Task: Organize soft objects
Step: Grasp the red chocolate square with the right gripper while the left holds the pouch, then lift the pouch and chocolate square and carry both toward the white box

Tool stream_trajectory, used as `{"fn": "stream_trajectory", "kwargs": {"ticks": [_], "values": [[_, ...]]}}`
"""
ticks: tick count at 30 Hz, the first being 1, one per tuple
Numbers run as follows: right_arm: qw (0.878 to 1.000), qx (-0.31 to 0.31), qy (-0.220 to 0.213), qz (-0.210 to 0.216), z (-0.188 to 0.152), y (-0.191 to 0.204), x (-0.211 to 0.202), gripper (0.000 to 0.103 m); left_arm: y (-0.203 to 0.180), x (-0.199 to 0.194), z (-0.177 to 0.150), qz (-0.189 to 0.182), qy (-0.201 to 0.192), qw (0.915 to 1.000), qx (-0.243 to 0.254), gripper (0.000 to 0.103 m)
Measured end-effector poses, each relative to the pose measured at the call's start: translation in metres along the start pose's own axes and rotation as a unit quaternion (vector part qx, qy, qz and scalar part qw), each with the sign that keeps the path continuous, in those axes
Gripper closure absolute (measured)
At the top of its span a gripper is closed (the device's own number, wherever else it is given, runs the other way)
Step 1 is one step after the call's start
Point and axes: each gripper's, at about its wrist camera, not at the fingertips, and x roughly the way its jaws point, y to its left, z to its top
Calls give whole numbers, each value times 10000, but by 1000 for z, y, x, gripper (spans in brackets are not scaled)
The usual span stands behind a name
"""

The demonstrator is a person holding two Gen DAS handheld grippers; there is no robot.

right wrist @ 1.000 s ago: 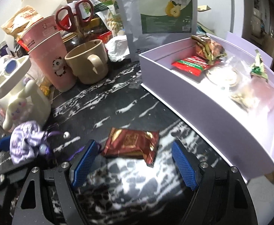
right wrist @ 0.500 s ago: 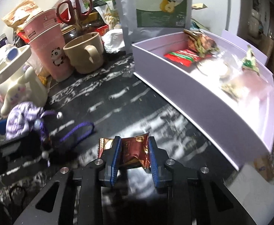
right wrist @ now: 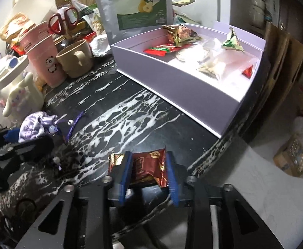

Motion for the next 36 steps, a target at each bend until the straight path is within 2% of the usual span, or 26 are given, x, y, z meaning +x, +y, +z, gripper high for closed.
{"fn": "stream_trajectory", "kwargs": {"ticks": [2, 4, 6, 12, 13, 14, 15, 17, 27, 36], "values": [[9999, 97, -70, 97, -2, 2, -1, 18, 1, -1, 0, 26, -16, 10000, -28, 46], [9994, 184, -217, 214, -5, 4, -4, 17, 4, -2, 1, 67, -29, 10000, -67, 46], [9994, 168, -190, 226, -7, 9, -2, 17, 7, -3, 1, 111, -42, 9999, -103, 46], [9981, -402, -277, -388, -15, 28, 6, 16, 13, -3, -1, 158, -11, 9997, -163, 46], [9972, -497, -288, -477, -17, 31, 7, 16, 13, -2, -1, 154, 4, 9997, -167, 46], [9966, -550, -313, -522, -18, 31, 7, 23, 13, -1, -2, 146, 22, 9997, -175, 46], [9966, -567, -366, -478, -19, 31, 5, 39, 13, -1, -2, 138, 31, 9997, -176, 46], [9967, -543, -351, -488, -18, 29, 2, 51, 13, 0, -2, 119, 39, 9998, -183, 46], [9962, -605, -406, -477, -18, 32, -1, 56, 12, -3, -5, 97, 33, 9998, -184, 46], [9983, -291, -490, -109, -22, 26, -15, 57, 10, -7, -6, 69, -11, 9999, -153, 46]]}}
